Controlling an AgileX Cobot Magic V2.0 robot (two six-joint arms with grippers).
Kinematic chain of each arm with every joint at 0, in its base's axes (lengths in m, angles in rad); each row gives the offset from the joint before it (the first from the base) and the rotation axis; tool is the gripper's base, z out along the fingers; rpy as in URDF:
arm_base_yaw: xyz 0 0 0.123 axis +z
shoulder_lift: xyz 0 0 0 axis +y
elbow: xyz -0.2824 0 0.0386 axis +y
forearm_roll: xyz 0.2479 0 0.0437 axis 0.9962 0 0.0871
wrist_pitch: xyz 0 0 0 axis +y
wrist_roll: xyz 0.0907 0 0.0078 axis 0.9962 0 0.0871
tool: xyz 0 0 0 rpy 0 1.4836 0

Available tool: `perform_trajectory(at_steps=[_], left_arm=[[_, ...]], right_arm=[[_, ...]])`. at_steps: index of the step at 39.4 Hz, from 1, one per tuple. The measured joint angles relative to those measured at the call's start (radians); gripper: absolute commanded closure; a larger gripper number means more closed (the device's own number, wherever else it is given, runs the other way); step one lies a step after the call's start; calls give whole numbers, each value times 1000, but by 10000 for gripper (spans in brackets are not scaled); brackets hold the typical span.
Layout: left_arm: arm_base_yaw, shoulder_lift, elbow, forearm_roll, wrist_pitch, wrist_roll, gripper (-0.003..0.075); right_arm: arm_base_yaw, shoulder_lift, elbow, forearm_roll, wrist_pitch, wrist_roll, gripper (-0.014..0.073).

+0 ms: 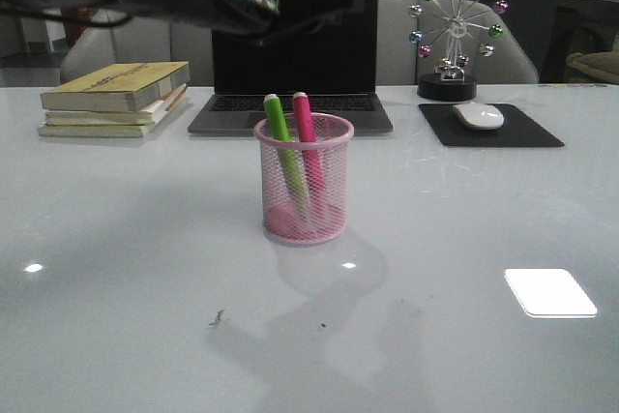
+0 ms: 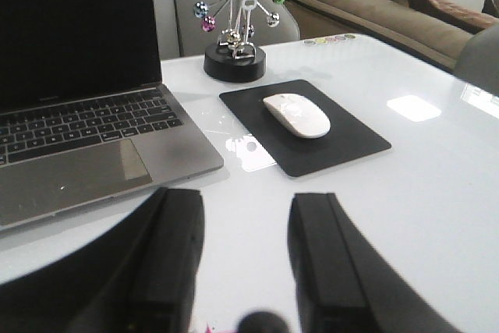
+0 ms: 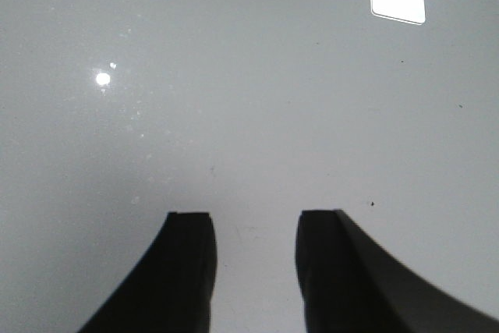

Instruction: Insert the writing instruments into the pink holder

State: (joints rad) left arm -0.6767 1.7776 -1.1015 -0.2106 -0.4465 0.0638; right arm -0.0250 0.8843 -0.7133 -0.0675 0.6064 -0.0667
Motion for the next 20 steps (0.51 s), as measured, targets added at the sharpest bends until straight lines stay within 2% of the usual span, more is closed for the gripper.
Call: perform_trajectory(at_steps=[7,14,20], left_arm=[[124,-205,0,2,140,74,369],[252,-396,0,36,246,86,369],[354,-538,0,72,425,91,369]], right_arm=[[0,0,0,0,0,0,211],[0,0,0,0,0,0,211],[0,0,0,0,0,0,211]])
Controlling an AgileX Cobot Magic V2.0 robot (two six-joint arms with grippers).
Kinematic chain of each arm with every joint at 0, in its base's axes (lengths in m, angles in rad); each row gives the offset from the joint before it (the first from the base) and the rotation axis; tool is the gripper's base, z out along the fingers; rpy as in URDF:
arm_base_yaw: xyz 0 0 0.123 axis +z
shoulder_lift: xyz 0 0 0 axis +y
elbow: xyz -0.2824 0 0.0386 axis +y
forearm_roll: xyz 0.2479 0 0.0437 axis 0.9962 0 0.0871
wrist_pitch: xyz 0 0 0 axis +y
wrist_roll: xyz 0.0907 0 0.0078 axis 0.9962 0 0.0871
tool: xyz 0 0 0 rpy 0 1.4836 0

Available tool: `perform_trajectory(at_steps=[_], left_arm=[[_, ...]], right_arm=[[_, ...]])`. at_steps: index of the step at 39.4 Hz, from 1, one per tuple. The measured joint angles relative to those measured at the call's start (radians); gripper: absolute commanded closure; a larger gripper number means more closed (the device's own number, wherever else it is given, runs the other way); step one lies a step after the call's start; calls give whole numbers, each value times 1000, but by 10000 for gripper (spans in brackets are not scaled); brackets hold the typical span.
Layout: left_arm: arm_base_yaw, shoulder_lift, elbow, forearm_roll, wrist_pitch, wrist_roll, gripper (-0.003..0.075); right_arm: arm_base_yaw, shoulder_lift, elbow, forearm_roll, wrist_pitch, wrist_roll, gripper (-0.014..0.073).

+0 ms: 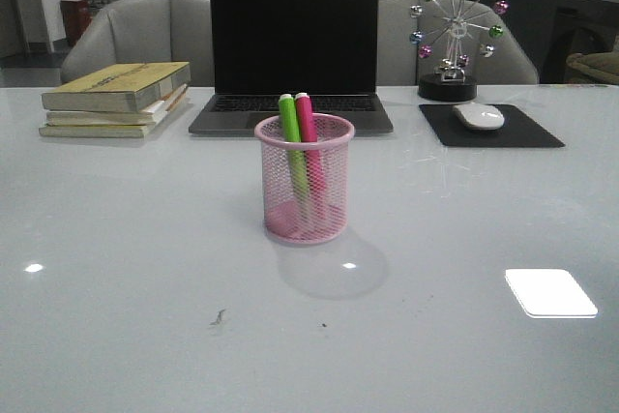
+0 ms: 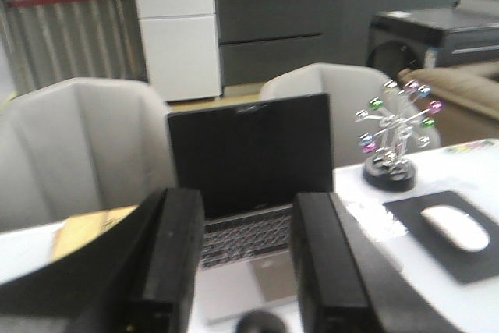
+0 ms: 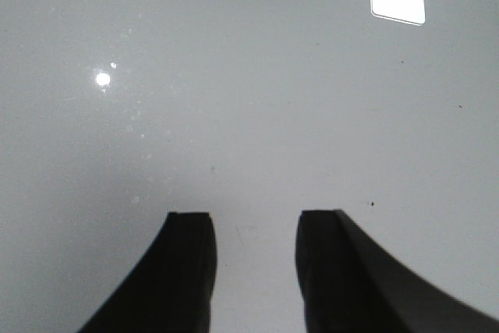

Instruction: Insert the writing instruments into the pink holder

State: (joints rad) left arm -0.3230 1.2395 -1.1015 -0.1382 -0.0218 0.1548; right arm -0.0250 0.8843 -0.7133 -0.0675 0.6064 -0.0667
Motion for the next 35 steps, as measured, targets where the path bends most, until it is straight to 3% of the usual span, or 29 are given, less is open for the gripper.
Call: perform_trajectory(at_steps=[7,18,26,35], left_arm=[[134,-161,24,10,211,0,369],[333,-452,188,15,308,0,369],[351,-614,322,16,377,0,369],[348,-666,389,16,425,0,369]], right_arm=[[0,0,0,0,0,0,211],[0,0,0,0,0,0,211],[0,0,0,0,20,0,211],[0,0,0,31,28,0,211]])
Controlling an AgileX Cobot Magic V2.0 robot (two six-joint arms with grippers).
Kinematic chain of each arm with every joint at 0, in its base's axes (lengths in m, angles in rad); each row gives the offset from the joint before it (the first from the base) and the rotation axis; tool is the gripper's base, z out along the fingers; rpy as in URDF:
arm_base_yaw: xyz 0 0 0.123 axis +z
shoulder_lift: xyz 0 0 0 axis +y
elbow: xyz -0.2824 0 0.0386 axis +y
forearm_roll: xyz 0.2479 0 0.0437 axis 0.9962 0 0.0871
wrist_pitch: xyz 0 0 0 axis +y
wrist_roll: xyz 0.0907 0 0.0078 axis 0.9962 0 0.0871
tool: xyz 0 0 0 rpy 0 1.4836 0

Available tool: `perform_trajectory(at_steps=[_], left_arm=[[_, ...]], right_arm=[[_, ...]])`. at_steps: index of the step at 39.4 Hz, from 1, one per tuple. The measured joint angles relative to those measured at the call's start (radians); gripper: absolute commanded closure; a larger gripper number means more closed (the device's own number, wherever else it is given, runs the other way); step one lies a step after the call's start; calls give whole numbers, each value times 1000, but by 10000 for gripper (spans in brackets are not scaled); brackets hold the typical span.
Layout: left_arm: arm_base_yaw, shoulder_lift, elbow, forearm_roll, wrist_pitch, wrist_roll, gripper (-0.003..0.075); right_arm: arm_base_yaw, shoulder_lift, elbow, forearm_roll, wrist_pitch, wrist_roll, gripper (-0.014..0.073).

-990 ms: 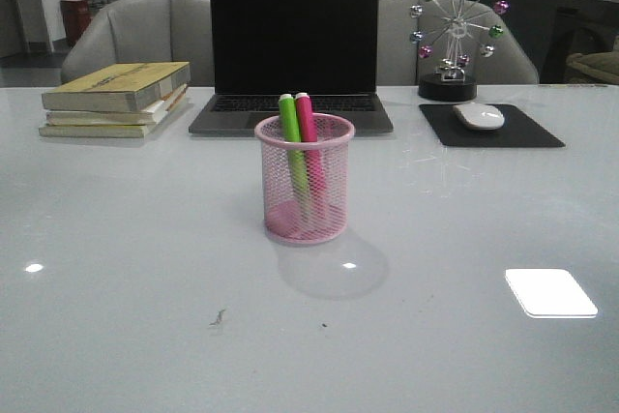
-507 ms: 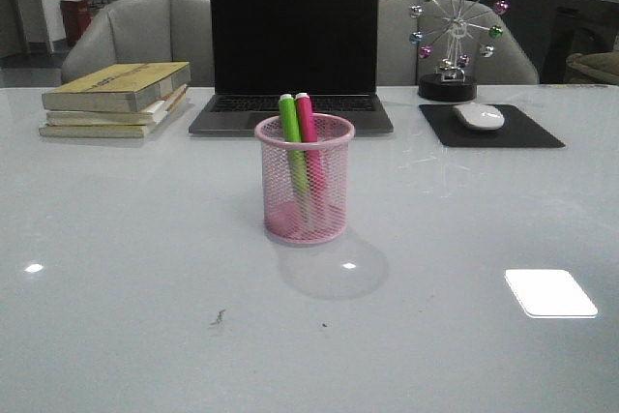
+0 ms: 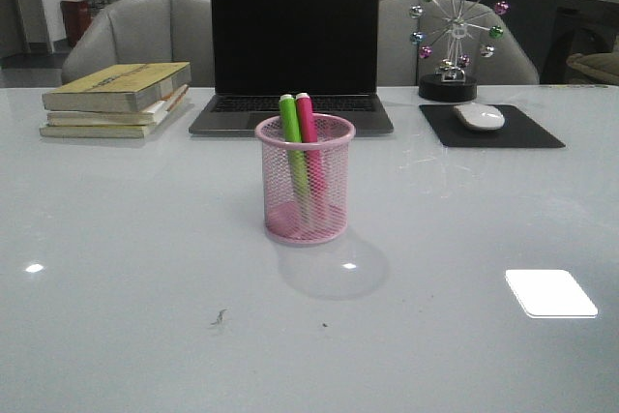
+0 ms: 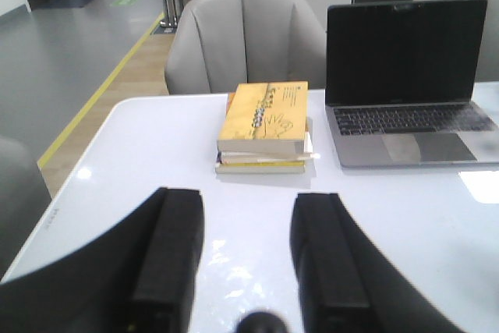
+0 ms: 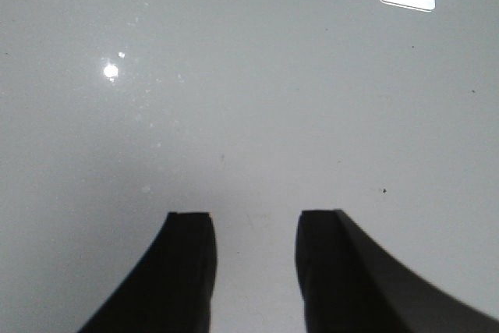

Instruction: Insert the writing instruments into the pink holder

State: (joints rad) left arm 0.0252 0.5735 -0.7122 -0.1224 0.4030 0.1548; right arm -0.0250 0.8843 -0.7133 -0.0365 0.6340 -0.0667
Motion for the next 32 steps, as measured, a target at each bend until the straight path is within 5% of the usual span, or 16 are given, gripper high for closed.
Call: perform_trajectory(at_steps=[8,22,32], left_arm=[[-27,0,3,0,4,1,369],[-37,0,3,0,6,1,369],[-37,0,3,0,6,1,369]], right_arm=[[0,0,0,36,0,0,234],[58,0,0,36,2,0,547],[58,0,0,48,2,0,544]])
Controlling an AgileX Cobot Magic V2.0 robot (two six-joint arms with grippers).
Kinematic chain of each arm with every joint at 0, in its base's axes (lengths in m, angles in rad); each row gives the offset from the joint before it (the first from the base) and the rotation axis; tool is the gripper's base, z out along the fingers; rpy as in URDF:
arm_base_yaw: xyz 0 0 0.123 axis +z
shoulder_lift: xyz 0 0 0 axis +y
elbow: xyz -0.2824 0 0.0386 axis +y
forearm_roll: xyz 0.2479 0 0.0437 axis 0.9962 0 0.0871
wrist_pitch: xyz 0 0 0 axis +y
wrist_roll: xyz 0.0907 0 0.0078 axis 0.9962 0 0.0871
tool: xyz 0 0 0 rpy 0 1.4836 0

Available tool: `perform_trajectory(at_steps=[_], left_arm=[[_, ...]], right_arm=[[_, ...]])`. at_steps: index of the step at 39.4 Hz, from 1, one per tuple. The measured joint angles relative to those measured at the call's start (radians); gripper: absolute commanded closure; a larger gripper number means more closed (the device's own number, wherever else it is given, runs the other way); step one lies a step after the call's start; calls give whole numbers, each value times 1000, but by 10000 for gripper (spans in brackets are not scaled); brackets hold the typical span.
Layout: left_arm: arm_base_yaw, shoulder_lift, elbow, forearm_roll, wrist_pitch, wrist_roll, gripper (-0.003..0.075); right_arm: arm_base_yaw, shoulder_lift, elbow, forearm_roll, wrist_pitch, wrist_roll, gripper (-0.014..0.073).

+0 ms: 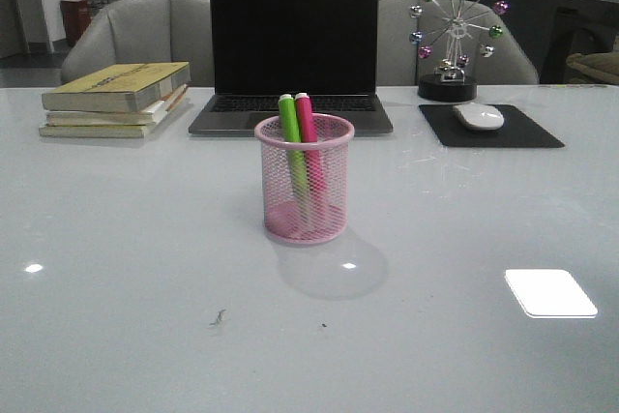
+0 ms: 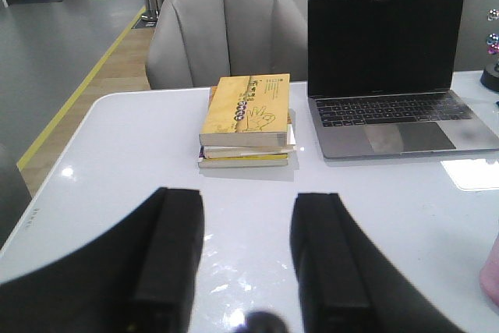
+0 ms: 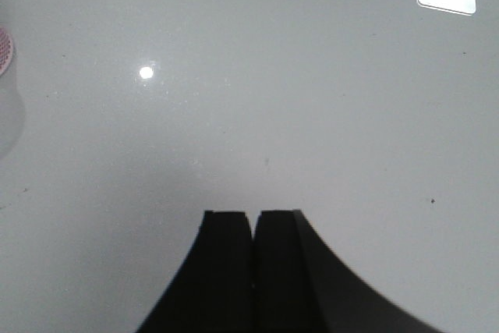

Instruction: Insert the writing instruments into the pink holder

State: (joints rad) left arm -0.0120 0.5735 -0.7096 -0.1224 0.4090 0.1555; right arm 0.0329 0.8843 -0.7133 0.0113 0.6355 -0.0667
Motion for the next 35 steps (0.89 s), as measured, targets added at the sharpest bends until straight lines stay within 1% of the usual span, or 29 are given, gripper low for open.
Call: perform_trajectory(at_steps=[27,35], left_arm=[[0,0,0,0,0,0,369],[0,0,0,0,0,0,369]], right_arm=[[4,0,0,4,2,0,544],[10,-83,0,6,10,0,544]])
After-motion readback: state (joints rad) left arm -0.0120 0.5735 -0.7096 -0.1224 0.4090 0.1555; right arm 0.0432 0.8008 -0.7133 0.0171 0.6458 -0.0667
